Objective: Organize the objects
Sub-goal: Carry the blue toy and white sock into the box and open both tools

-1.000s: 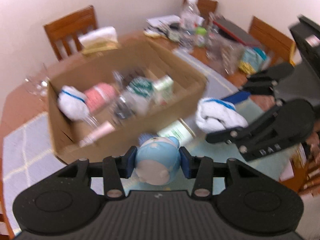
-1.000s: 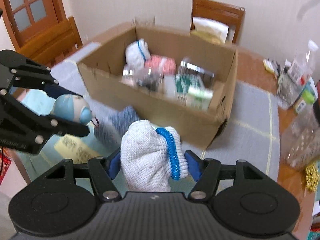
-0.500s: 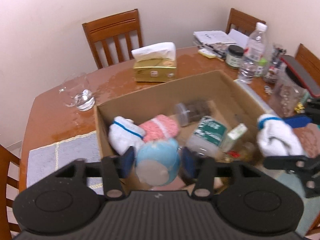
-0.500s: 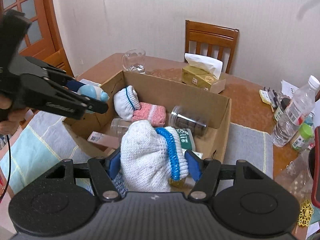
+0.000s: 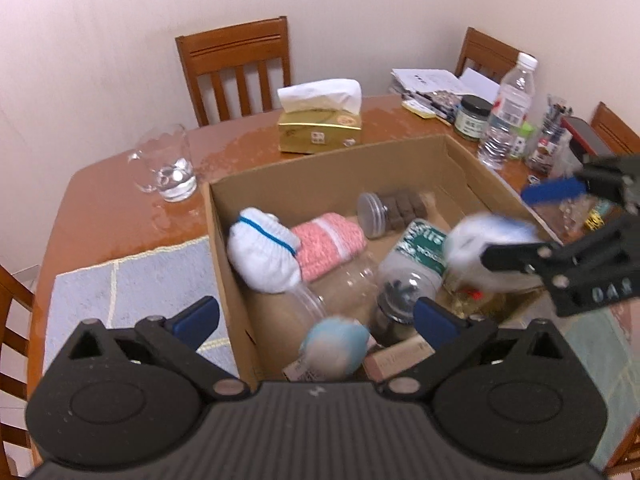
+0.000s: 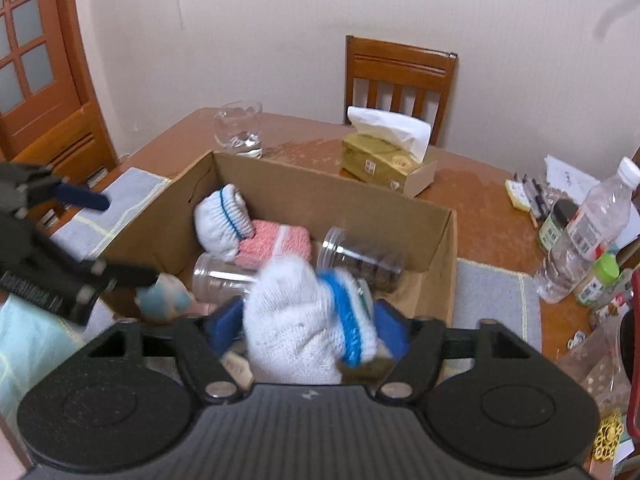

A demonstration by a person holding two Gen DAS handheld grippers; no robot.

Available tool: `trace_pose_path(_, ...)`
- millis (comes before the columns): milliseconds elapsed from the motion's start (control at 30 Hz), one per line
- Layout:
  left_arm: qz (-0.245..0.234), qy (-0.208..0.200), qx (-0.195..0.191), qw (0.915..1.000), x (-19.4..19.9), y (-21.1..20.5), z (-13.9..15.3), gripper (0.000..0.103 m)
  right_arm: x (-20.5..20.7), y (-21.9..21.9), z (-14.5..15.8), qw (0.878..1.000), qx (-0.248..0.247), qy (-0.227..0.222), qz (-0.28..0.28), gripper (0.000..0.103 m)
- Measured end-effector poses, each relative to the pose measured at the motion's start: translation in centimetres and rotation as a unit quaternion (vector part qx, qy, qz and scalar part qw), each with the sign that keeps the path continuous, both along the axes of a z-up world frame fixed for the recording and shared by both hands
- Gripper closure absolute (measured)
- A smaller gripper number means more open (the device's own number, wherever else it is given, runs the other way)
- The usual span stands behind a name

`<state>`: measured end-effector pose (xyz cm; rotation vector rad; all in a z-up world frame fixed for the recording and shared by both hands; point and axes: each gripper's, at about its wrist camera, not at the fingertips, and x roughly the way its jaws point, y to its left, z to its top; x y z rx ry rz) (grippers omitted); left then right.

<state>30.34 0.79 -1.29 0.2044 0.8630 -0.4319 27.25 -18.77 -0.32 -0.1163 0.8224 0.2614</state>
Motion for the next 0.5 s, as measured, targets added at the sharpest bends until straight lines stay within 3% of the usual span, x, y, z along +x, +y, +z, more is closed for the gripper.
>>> trace_pose_path(67, -0.005, -0.002, 0.004, 1.0000, -0.5, 0.1, -0.1, 0.001, 0.1, 0.6, 0.3, 1.000, -0.017, -0.017, -0.012, 0.000)
trace_pose_path(300, -0.025, -0.012, 0.000, 0.9996, -1.7, 0.8, 0.2, 0.001, -0.4, 1.8, 0.1, 0.998, -0.038, -0.019, -0.040, 0.000)
trace_pose_path(500, -0.006, -0.014, 0.002, 0.9999, -3.1, 1.7, 0.0, 0.001, -2.8, 1.7, -0.6, 0.996, -0.047, -0.011, -0.080, 0.000)
